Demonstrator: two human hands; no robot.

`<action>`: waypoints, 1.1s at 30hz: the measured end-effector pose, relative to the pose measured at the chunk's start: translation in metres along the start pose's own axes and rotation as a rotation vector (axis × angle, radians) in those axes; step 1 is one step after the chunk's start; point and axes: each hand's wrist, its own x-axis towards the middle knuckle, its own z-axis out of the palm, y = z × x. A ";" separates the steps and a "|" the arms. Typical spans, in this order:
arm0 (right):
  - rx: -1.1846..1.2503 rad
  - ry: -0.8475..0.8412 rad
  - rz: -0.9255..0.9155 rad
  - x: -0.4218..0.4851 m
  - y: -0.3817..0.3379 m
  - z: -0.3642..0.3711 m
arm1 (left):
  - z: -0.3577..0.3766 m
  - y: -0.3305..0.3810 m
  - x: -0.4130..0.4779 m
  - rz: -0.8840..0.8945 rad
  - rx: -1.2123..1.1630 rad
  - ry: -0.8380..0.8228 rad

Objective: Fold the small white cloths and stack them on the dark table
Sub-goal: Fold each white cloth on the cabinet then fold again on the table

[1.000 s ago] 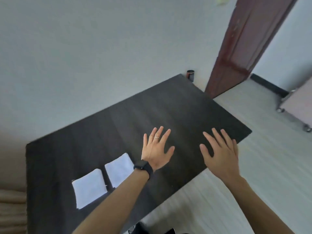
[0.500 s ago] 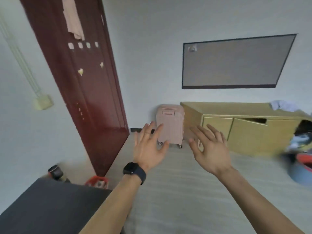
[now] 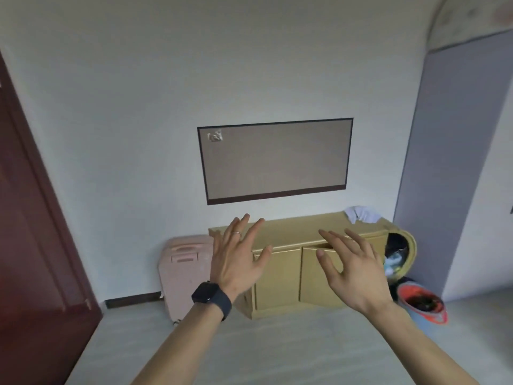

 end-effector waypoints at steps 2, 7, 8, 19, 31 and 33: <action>-0.028 0.007 0.024 0.031 0.026 0.013 | 0.026 0.001 0.045 0.032 -0.008 -0.010; -0.048 0.063 0.087 0.099 0.095 0.049 | 0.094 0.009 0.144 0.103 -0.027 -0.056; -0.050 0.068 0.094 0.112 0.111 0.058 | 0.108 0.011 0.164 0.110 -0.030 -0.062; -0.009 0.013 0.210 0.272 0.305 0.157 | 0.274 0.037 0.373 0.098 -0.020 -0.080; 0.030 -0.141 0.368 0.404 0.472 0.300 | 0.474 0.032 0.546 0.057 -0.060 -0.230; 0.041 -0.167 0.421 0.423 0.495 0.327 | 0.510 0.029 0.577 0.054 -0.066 -0.267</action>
